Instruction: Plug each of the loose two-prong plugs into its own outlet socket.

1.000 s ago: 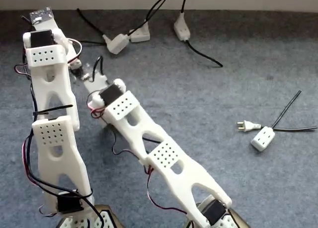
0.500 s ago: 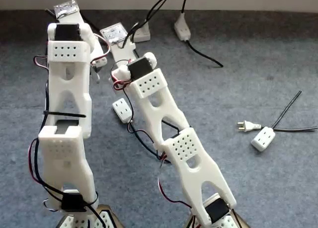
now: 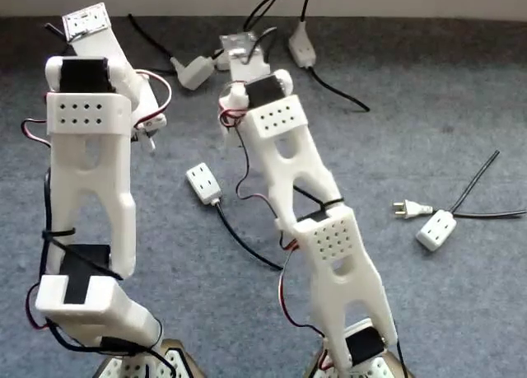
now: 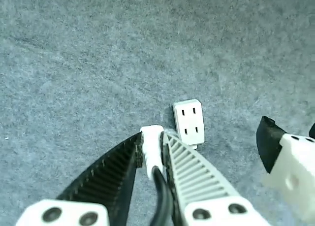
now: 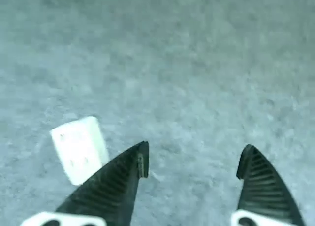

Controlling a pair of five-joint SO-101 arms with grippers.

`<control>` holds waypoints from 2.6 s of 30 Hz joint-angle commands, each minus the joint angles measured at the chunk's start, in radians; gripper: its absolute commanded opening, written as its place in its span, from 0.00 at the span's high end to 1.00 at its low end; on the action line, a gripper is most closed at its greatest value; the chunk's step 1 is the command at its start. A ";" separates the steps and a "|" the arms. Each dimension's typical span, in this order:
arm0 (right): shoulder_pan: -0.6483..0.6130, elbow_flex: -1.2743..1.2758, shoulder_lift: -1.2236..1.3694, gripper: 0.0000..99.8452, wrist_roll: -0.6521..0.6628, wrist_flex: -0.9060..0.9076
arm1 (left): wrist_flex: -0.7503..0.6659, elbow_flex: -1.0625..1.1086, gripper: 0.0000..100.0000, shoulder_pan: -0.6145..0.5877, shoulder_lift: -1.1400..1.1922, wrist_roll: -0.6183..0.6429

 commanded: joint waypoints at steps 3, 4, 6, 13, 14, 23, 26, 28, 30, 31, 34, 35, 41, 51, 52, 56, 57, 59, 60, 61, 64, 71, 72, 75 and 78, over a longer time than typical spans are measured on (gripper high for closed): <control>0.153 0.387 -0.154 0.71 -0.025 0.035 | -0.097 0.097 0.99 0.082 -0.051 -0.238; 0.174 0.429 -0.168 0.71 -0.014 0.035 | -0.114 0.117 0.99 0.090 -0.051 -0.281; 0.205 0.499 -0.183 0.71 0.058 0.035 | -0.152 0.147 0.99 0.094 -0.051 -0.368; 0.275 0.796 -0.170 0.71 0.218 -0.128 | -0.273 0.176 0.99 0.107 -0.051 -0.729; 0.275 0.832 -0.170 0.71 0.224 -0.157 | -0.282 0.177 0.99 0.116 -0.051 -0.783; 0.272 0.921 -0.177 0.71 0.229 -0.236 | -0.282 0.266 0.99 0.278 -0.051 -1.094; 0.271 0.921 -0.174 0.71 0.229 -0.236 | -0.284 0.305 0.99 0.297 -0.050 -1.174; 0.269 0.921 -0.173 0.71 0.229 -0.236 | -0.288 0.326 0.99 0.297 -0.050 -1.227; 0.262 0.921 -0.171 0.71 0.229 -0.236 | -0.288 0.332 0.99 0.291 -0.050 -1.229; 0.262 0.921 -0.171 0.71 0.229 -0.236 | -0.288 0.334 0.99 0.288 -0.050 -1.229; 0.262 0.921 -0.171 0.71 0.229 -0.236 | -0.290 0.338 0.99 0.252 -0.050 -1.231; 0.262 0.921 -0.171 0.71 0.229 -0.236 | -0.290 0.338 0.99 0.246 -0.045 -1.231; 0.262 0.923 -0.171 0.71 0.226 -0.236 | -0.400 0.337 0.99 0.205 0.091 -1.229; 0.262 0.923 -0.171 0.71 0.229 -0.236 | -0.404 0.338 0.99 0.208 0.151 -1.223; 0.262 0.923 -0.171 0.71 0.229 -0.236 | -0.405 0.338 0.99 0.205 0.151 -1.204; 0.262 0.923 -0.171 0.71 0.229 -0.236 | -0.442 0.394 0.99 0.208 0.159 -1.185; 0.262 0.923 -0.171 0.71 0.229 -0.236 | -0.460 0.412 0.99 0.208 0.163 -1.185; 0.262 0.923 -0.171 0.71 0.229 -0.236 | -0.503 0.447 0.99 0.208 0.173 -1.185; 0.262 0.923 -0.171 0.71 0.229 -0.236 | -0.519 0.460 0.99 0.208 0.179 -1.185; 0.262 0.923 -0.171 0.71 0.229 -0.236 | -0.526 0.469 0.99 0.208 0.183 -1.185; 0.262 0.923 -0.170 0.71 0.227 -0.236 | -0.531 0.475 0.99 0.209 0.186 -1.185; 0.262 0.923 -0.170 0.71 0.227 -0.236 | -0.525 0.475 0.99 0.226 0.179 -1.185; 0.262 0.923 -0.170 0.71 0.227 -0.236 | -0.523 0.476 0.99 0.232 0.179 -1.185; 0.262 0.923 -0.170 0.71 0.227 -0.236 | -0.523 0.483 0.99 0.251 0.186 -1.185; 0.262 0.923 -0.170 0.71 0.227 -0.236 | -0.532 0.492 0.99 0.259 0.199 -1.185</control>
